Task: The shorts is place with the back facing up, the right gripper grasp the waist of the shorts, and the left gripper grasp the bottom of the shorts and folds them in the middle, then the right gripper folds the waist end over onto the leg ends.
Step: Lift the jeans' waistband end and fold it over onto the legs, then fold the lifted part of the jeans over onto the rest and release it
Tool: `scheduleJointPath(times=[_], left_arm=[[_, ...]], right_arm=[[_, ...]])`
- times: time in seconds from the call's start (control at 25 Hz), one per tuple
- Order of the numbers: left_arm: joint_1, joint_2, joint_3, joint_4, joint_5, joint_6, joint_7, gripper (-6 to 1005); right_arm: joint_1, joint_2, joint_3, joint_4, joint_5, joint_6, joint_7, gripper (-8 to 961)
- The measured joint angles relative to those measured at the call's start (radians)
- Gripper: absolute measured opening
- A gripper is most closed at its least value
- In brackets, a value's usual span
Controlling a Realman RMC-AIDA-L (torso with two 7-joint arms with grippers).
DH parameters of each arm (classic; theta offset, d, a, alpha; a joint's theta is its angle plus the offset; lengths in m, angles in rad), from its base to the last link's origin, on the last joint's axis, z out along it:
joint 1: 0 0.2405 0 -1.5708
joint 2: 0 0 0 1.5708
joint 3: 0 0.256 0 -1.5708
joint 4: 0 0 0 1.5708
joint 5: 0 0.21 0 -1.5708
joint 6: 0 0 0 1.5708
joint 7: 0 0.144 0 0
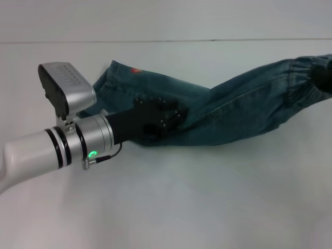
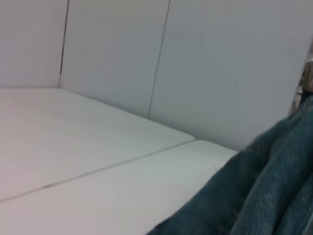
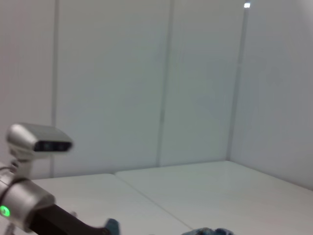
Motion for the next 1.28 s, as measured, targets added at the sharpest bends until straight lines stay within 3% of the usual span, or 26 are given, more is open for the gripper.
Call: scheduleJointPath(times=[0.28, 0.52, 1.0, 1.28], left_arm=[[0.006, 0.0, 0.035, -0.03, -0.031, 0.029, 0.028, 172], [0.042, 0.0, 0.041, -0.021, -0.022, 0.087, 0.029, -3], [0.091, 0.0, 0.061, -0.026, -0.025, 0.107, 0.032, 1], [0.208, 0.003, -0.082, 0.053, -0.034, 0.156, 0.124, 1]], right_arm=[[0.044, -0.002, -0.079, -0.021, -0.005, 0.026, 0.034, 35], [0.11, -0.008, -0.133, -0.022, -0.014, 0.076, 0.063, 40], [0.282, -0.009, -0.3, -0.021, -0.051, 0.2, 0.125, 65], [0.371, -0.007, -0.424, 0.05, -0.071, 0.345, 0.141, 80]])
